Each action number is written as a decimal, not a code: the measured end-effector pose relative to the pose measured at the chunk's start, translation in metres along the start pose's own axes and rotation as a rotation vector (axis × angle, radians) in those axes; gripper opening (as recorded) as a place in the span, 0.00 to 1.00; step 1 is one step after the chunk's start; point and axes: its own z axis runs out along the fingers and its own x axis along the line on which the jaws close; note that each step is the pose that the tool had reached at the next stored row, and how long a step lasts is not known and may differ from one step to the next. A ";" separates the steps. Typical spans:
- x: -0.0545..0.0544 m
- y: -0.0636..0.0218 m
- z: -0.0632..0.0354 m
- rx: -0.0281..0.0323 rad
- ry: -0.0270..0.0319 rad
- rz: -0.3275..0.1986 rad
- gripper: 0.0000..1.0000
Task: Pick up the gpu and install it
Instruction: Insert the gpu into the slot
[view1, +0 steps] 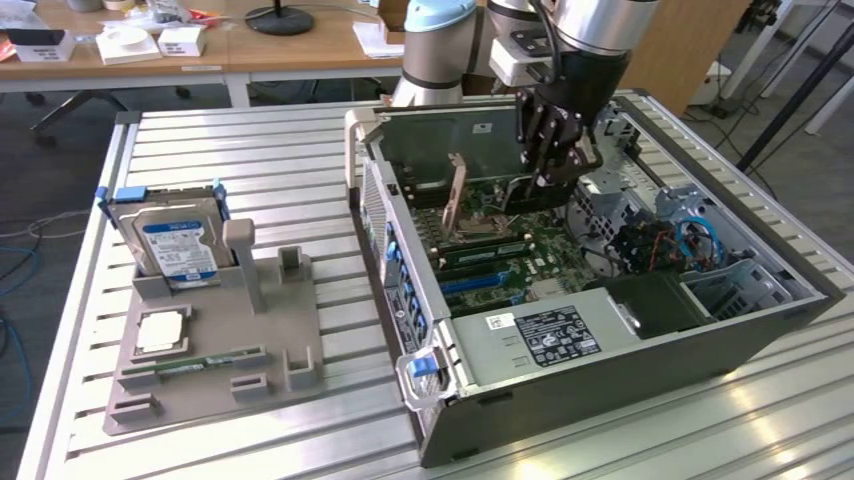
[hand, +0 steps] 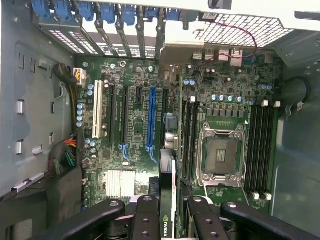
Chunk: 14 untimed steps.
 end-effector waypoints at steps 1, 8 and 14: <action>0.000 0.0000 0.0000 0.0000 0.0000 0.000 0.26; 0.000 0.0000 0.0050 0.0017 -0.0044 -0.007 0.26; 0.000 0.0006 0.0066 0.0023 -0.0045 0.010 0.26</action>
